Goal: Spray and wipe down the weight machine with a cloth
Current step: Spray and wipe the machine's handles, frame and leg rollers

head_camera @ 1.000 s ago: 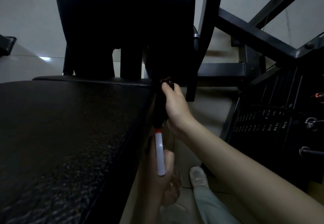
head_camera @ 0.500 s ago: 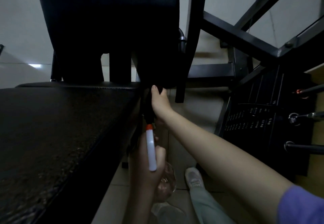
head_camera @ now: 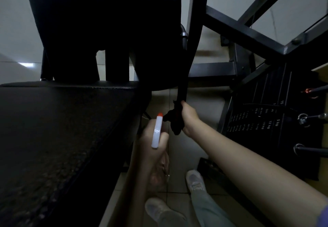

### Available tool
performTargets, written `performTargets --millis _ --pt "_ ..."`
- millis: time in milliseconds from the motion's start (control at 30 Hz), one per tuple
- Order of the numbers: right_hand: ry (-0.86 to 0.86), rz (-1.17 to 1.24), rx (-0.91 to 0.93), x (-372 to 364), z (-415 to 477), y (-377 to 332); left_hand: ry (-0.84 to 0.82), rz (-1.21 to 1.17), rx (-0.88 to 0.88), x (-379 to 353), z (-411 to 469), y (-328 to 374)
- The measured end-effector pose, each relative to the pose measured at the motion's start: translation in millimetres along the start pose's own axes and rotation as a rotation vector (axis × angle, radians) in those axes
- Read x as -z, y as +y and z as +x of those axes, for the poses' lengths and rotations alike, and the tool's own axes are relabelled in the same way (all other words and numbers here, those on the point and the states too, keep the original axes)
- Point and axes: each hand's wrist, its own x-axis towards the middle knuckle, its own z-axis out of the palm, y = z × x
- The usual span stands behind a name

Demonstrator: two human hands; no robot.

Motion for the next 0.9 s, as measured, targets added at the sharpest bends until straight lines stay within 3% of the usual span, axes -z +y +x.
performTargets --millis 200,367,533,667,900 --pt "-0.083 0.031 0.024 11 -10 -11 -0.076 0.048 0.05 -16 32 -4" --pt "-0.092 0.054 -0.021 11 -9 -11 -0.059 -0.055 0.062 -35 44 -14" --pt "-0.101 0.043 0.019 20 -11 -13 -0.056 0.006 0.112 -37 47 -17" --pt "-0.088 0.05 0.035 23 -14 -14 -0.097 -0.021 0.057 -34 45 -15" --pt "-0.089 0.041 0.069 26 -26 -14 0.013 0.003 0.116 -27 33 -9"
